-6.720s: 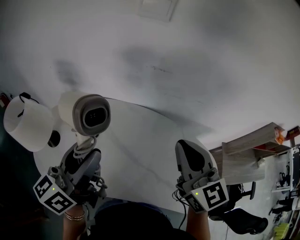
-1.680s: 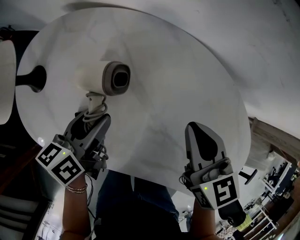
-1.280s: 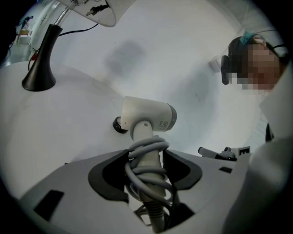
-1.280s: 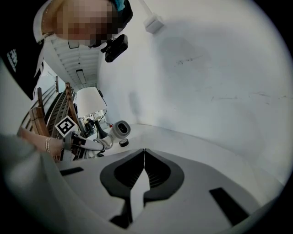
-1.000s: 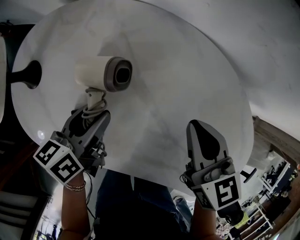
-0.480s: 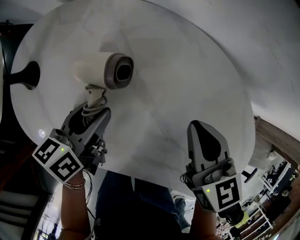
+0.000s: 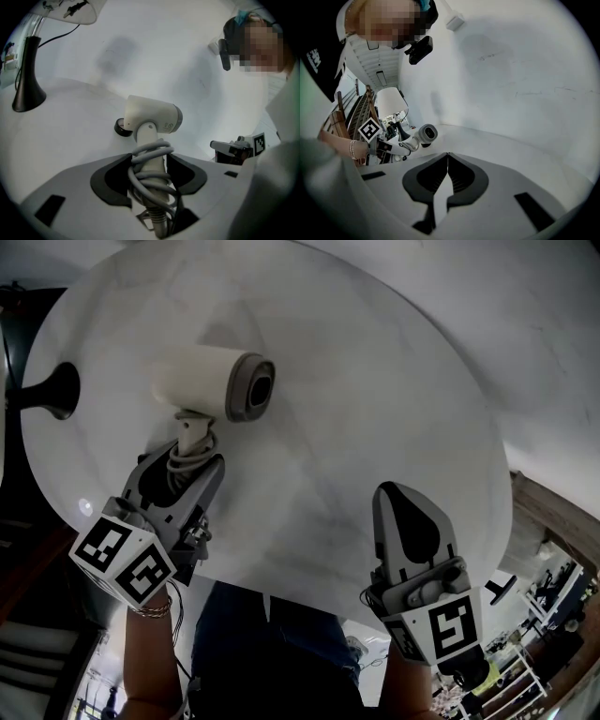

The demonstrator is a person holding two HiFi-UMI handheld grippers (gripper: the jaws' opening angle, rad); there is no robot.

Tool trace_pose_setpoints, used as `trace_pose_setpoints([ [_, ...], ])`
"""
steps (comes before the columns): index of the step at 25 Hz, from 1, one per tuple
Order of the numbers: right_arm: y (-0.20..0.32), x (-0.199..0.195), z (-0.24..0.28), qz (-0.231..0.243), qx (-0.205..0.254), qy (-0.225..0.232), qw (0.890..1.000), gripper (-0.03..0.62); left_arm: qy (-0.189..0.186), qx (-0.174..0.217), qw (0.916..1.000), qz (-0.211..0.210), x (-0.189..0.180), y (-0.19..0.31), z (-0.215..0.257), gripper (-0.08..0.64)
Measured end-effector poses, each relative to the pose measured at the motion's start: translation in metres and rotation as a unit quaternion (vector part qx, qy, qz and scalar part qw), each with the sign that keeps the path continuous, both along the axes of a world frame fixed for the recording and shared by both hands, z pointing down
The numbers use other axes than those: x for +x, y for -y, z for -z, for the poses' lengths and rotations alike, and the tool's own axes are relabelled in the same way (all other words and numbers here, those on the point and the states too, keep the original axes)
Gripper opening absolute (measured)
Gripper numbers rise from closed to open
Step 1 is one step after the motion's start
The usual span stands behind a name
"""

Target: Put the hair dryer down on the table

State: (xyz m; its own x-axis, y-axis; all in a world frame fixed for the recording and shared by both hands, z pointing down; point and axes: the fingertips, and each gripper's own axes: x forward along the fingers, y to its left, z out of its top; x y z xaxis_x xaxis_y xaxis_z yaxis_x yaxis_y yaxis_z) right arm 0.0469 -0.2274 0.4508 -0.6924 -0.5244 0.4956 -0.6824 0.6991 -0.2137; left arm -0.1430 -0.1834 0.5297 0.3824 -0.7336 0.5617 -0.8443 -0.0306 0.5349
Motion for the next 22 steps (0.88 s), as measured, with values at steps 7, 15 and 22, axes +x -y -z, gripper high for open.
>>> trace_pose_setpoints([
  [7, -0.0024, 0.0024, -0.0033, -0.005, -0.002, 0.001, 1.0, 0.017, 0.029, -0.004, 0.9994, -0.021, 0.003, 0.0, -0.0058, 0.242],
  [15, -0.0051, 0.0, -0.0017, -0.005, -0.003, 0.006, 1.0, 0.018, 0.044, -0.007, 0.9986, -0.03, 0.0051, 0.0001, -0.0073, 0.242],
  [22, -0.0038, 0.0006, -0.0025, -0.005, -0.004, 0.006, 1.0, 0.017, 0.059, -0.008, 0.9977, -0.033, 0.0058, 0.0021, -0.0077, 0.242],
])
